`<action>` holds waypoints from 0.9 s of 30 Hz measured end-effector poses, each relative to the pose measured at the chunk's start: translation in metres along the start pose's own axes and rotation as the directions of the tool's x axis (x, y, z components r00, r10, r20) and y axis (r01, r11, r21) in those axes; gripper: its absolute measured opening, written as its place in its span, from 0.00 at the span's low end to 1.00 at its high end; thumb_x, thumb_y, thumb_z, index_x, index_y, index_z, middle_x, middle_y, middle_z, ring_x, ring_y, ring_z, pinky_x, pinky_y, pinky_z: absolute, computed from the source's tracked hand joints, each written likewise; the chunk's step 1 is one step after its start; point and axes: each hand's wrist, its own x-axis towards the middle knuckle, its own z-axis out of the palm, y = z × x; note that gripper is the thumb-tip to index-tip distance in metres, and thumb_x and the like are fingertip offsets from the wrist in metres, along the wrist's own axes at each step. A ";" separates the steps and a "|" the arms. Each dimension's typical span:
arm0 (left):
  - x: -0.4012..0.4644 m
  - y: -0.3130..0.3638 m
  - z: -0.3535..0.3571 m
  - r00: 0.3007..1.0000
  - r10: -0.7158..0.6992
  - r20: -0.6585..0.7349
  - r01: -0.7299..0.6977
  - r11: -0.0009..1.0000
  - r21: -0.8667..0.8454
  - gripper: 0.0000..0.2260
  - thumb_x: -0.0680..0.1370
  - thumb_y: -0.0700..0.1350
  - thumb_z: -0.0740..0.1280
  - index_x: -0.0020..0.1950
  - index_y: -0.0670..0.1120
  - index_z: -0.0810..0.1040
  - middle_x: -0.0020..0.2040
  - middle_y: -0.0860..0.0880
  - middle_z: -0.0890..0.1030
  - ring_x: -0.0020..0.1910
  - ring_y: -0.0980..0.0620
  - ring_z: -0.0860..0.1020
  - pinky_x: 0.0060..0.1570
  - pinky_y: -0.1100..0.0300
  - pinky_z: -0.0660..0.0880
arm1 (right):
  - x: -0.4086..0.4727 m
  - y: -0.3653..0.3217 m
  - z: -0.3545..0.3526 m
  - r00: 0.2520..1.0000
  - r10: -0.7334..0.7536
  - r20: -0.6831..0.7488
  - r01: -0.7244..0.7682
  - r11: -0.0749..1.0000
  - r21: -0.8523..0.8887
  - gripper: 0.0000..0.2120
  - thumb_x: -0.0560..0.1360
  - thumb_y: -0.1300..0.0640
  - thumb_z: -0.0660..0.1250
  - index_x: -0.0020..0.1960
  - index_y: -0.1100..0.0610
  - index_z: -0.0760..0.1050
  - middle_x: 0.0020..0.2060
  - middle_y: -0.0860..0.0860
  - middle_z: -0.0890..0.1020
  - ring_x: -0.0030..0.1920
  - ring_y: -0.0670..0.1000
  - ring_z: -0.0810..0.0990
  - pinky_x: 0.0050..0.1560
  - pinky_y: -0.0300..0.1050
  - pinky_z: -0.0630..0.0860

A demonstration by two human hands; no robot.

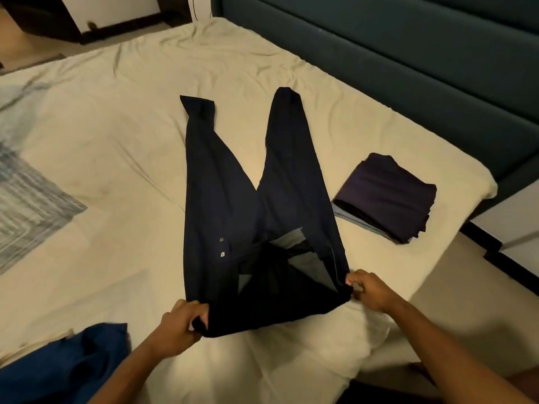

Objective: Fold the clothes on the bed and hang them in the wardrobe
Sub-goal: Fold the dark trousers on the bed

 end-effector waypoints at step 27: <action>0.006 0.044 0.087 0.935 0.323 0.146 -0.352 0.806 0.475 0.07 0.65 0.46 0.65 0.39 0.56 0.80 0.40 0.60 0.79 0.46 0.55 0.76 0.41 0.57 0.70 | -0.029 -0.031 0.102 0.889 -0.437 -0.135 0.234 0.690 -0.685 0.13 0.50 0.51 0.79 0.32 0.48 0.79 0.35 0.47 0.77 0.36 0.52 0.77 0.30 0.47 0.72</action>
